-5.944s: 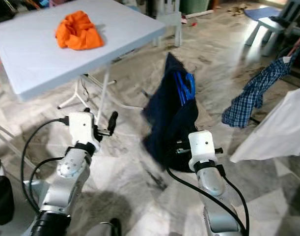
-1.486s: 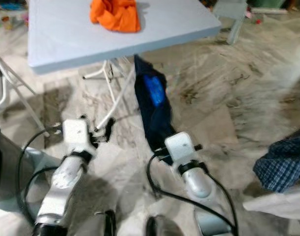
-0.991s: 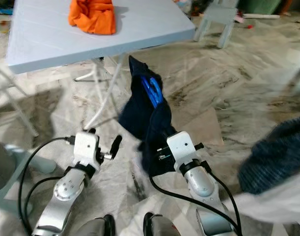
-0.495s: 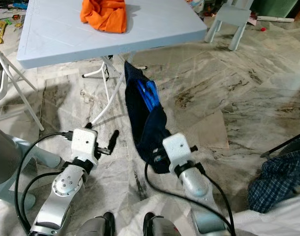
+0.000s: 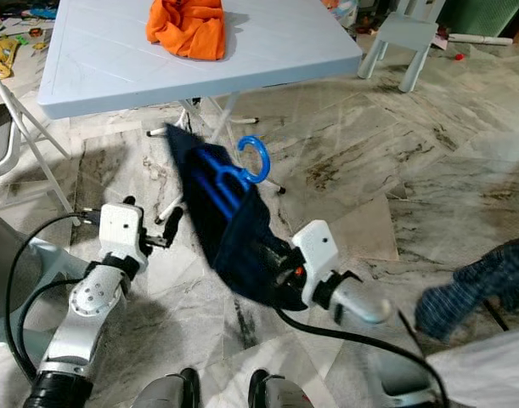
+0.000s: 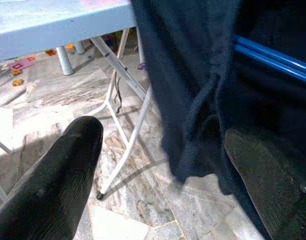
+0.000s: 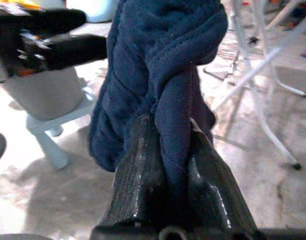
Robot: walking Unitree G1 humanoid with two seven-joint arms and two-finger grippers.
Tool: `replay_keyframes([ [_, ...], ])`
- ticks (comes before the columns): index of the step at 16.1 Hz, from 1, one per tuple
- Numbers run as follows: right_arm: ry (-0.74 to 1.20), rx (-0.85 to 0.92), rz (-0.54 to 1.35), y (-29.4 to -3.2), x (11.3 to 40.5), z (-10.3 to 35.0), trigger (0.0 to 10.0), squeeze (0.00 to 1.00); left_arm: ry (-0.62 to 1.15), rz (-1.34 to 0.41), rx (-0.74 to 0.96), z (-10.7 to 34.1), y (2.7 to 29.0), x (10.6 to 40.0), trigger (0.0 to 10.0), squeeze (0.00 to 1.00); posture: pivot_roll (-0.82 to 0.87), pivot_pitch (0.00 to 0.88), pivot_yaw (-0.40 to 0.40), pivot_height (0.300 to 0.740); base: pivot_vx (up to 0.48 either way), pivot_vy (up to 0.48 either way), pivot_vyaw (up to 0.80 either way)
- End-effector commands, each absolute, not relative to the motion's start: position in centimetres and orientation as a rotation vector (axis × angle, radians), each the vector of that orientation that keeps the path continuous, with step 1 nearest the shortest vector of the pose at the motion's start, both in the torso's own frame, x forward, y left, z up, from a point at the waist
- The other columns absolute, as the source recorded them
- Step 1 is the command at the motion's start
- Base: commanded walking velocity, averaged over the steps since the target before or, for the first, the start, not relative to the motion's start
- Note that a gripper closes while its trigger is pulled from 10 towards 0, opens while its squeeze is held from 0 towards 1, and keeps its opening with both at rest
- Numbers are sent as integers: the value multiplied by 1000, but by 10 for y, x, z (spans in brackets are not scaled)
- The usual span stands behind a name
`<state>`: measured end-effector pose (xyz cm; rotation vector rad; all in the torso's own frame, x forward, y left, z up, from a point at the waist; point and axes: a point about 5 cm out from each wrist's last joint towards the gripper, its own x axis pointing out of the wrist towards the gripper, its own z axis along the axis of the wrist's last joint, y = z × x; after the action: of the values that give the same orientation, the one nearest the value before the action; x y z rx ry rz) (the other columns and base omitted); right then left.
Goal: Hang hanger
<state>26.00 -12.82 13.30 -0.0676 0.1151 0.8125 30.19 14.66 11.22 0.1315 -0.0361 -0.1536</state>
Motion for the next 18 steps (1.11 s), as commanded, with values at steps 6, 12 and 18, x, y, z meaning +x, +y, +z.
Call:
replay_keyframes([
  [6,188,-1,1093,-129,229,151,10000,0,-42,-215,90,101,134,302,9882,0,-63,188,-31,740,0,0,0],
  [12,223,-61,1105,-133,232,156,10000,0,5,-192,84,87,138,295,2314,0,-74,216,-40,740,0,0,0],
  [18,215,-72,1112,-129,231,157,10000,0,6,-196,77,87,134,298,0,0,-77,217,-42,740,0,0,0],
])
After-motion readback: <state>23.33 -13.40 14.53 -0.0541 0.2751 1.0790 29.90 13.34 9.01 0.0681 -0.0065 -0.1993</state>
